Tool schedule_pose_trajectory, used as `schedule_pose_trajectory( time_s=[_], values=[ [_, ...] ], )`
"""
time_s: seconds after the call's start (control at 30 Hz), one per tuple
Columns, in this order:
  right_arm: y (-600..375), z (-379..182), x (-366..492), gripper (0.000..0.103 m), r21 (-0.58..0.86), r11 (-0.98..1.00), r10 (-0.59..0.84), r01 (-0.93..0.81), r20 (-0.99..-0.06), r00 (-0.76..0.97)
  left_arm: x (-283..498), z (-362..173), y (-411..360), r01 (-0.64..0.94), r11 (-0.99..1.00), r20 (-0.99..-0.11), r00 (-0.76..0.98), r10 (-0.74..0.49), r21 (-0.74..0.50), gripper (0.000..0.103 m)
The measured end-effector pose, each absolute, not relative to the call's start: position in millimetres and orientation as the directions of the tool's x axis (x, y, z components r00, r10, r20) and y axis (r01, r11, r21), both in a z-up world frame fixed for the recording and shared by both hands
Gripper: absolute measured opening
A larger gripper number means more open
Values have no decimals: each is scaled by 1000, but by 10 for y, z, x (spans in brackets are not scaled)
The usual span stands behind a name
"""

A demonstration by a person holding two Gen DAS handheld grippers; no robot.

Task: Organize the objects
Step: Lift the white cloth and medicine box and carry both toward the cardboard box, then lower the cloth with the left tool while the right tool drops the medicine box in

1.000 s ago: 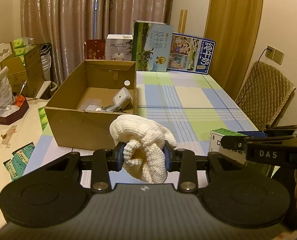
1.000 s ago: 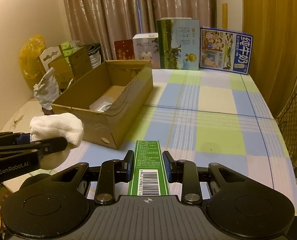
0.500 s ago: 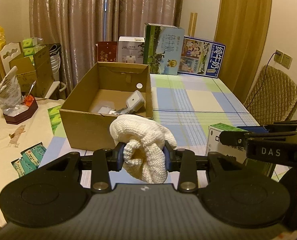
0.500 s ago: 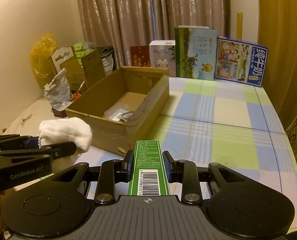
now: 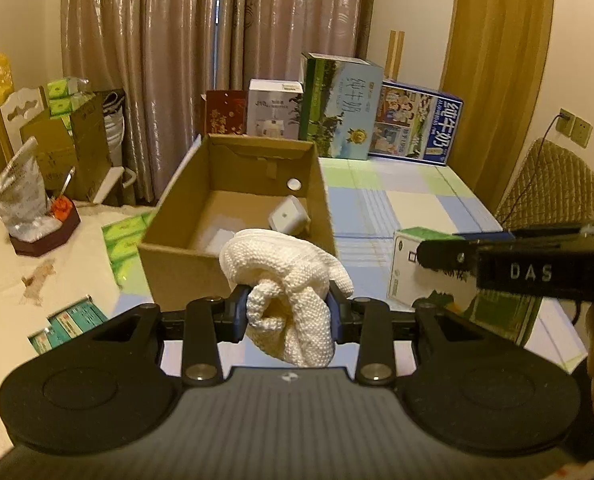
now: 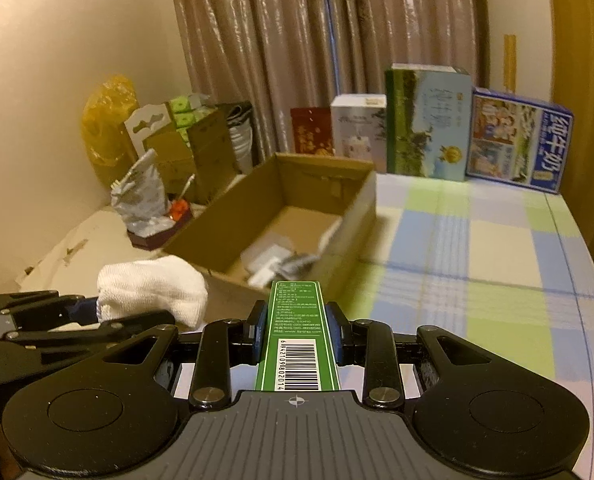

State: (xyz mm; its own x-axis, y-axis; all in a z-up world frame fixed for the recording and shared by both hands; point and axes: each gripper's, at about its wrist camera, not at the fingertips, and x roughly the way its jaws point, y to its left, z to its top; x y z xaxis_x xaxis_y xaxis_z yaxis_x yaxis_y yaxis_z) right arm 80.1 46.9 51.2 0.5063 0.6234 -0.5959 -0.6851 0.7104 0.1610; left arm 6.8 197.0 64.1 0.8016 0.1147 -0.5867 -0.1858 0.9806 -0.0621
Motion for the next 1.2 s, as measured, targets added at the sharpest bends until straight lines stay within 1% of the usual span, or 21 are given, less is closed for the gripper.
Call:
schedule_pose_trajectory(
  time_s=[0.2,0.4,0.73,0.8,0.83,0.87,0.9,0.93,0.97,1.0,1.1,1.2],
  values=[
    [823,656,1110,27,180,695,645,-696,-584,493,352,786,2278,-182,983,-580,804,128,-36,32],
    [1136,686,1492,27,195,704,643,-682,-582,498,773,846,2563,-169,986,-583,801,136,-3,33],
    [1581,417,2199,28,258,719,640,-645,-608,470,1494,549,2912,-131,991,-629,768,119,28,33],
    [1648,344,2305,28,270,721,642,-638,-606,470,1628,467,2962,-125,992,-631,767,116,30,38],
    [1685,296,2372,28,285,720,648,-633,-602,467,1677,433,2992,-126,992,-624,773,115,26,44],
    [1717,245,2444,28,309,714,659,-628,-600,454,1719,394,3028,-131,991,-619,776,117,24,57],
    [1740,208,2495,29,330,706,670,-627,-597,441,1766,354,3063,-143,989,-621,773,130,30,63],
    [1749,187,2527,30,339,702,677,-626,-593,437,1791,329,3088,-149,988,-623,770,137,33,66],
    [1737,167,2542,31,334,704,676,-627,-586,447,1798,314,3113,-151,988,-624,769,135,28,66],
    [1708,155,2547,34,329,709,673,-623,-580,460,1794,305,3134,-154,988,-624,770,132,19,66],
    [1564,111,2548,49,351,723,667,-595,-580,468,1703,282,3189,-174,985,-619,774,135,-2,67],
    [1407,110,2438,56,352,728,662,-589,-585,469,1553,277,3218,-195,980,-617,777,127,-44,70]
  ],
)
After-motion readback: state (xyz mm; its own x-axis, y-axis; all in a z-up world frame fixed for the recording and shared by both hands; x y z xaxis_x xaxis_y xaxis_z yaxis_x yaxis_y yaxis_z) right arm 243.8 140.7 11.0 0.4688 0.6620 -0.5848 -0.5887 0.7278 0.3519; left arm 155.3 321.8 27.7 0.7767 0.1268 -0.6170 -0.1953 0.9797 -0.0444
